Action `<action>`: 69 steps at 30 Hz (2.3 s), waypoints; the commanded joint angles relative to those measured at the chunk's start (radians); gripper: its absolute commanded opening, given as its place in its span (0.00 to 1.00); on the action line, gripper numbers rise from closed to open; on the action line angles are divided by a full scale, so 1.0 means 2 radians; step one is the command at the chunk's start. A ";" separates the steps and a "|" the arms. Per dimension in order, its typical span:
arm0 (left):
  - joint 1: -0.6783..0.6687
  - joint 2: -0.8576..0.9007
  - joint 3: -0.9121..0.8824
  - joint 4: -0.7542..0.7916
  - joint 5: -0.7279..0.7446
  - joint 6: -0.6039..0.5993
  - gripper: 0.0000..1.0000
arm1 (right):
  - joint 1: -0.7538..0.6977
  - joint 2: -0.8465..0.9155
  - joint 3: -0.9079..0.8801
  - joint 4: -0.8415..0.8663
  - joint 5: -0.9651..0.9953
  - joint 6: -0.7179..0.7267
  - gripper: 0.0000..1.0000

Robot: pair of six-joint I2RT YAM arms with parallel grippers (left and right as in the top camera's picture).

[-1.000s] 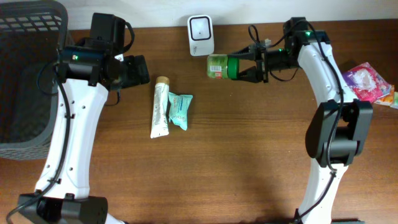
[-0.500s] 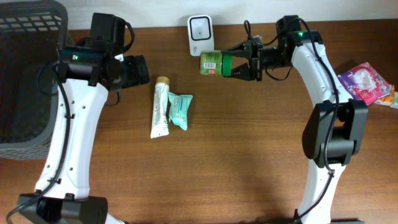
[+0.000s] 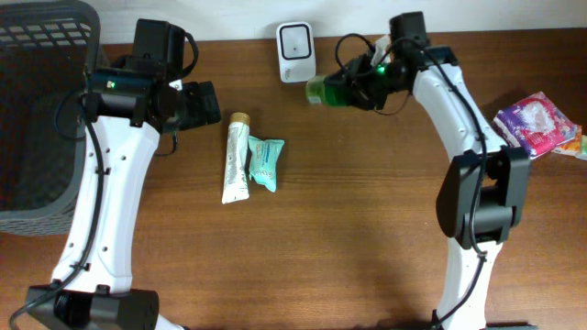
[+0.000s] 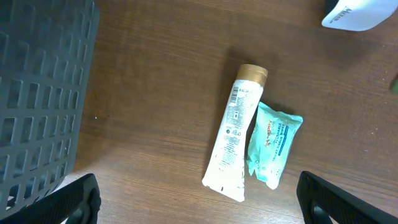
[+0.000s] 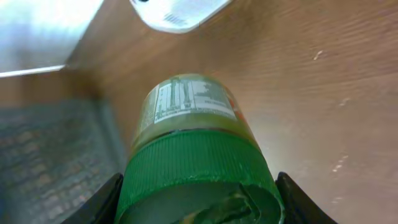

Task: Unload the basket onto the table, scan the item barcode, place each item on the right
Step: 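Carry the green bottle up to the scanner window, then carry the green bottle to the far right and set it down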

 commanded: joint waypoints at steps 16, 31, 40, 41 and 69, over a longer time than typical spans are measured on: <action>-0.002 0.001 0.000 0.000 -0.004 0.002 0.99 | 0.144 0.016 0.013 0.356 0.465 -0.214 0.45; -0.002 0.001 0.000 0.000 -0.004 0.002 0.99 | 0.144 0.047 0.016 0.389 0.476 -0.217 0.49; -0.002 0.001 0.000 0.000 -0.003 0.002 0.99 | 0.077 -0.030 0.050 0.271 0.476 -0.197 0.51; -0.002 0.001 0.000 0.000 -0.004 0.002 0.99 | 0.059 -0.040 0.052 0.247 0.476 -0.181 0.51; -0.002 0.001 0.000 0.000 -0.003 0.002 0.99 | -0.216 0.044 0.050 0.021 0.384 -0.145 0.88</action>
